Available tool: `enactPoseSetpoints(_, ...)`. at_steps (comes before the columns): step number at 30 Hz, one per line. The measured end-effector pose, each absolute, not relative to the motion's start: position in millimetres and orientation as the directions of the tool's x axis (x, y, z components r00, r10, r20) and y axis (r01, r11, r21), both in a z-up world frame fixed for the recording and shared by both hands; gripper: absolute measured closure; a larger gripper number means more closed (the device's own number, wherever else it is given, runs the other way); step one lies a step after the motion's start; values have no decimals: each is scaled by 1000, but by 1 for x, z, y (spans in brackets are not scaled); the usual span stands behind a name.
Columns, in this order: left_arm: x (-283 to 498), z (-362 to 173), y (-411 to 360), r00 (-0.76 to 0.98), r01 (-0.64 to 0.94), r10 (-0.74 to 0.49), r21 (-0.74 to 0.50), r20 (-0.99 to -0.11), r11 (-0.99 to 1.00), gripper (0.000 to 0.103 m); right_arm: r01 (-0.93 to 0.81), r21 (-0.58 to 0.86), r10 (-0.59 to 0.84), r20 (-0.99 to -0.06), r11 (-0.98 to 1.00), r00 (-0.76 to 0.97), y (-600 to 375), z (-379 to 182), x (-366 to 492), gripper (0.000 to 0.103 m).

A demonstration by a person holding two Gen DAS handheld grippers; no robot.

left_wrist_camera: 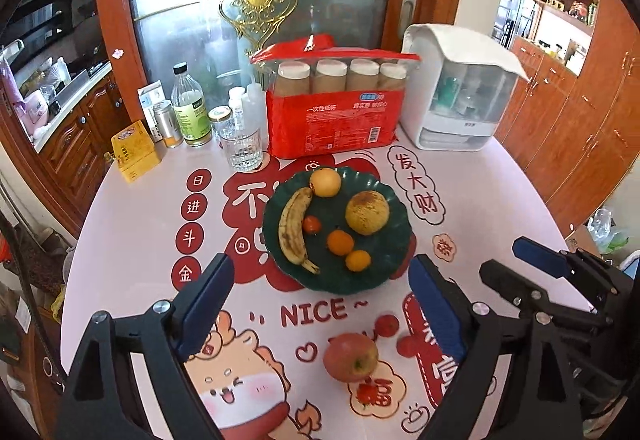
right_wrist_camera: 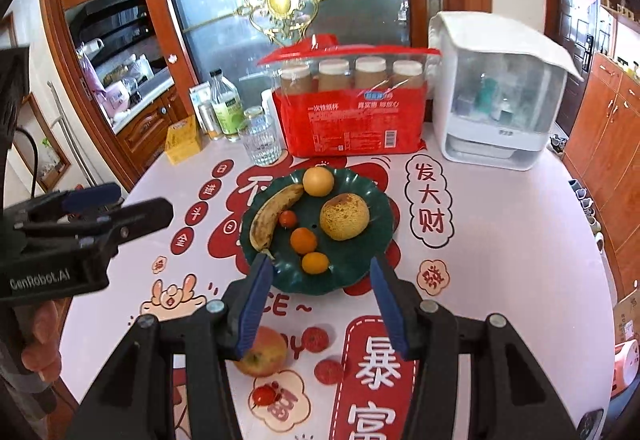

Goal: Organize fruits
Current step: 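Lift both open tools from the plate toward the large red apple, then grasp the large red apple with the left tool while the right tool grasps a small red fruit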

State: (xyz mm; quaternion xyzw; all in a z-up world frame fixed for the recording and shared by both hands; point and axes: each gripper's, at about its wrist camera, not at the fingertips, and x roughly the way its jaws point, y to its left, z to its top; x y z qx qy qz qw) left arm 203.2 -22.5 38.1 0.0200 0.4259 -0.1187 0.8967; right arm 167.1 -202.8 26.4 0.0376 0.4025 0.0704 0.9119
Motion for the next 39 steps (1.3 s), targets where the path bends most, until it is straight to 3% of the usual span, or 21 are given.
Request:
enactPoseSetpoints(7,164,27,-26,624,233,-176,-33,-761,972,14,-85,128,152,-710,988,688,-214,27,132,51)
enactPoseSetpoints(23,110,-49,-28,548,266,-166,-17,-820,964,13,-122,69,131,-757,990,640,-206,-37,79,51)
enactPoseSetpoints(39,129,-112,-40,476,284,-153,-13,-866,959,13,-164,59,145,-802,985,579,-196,-103,86,51)
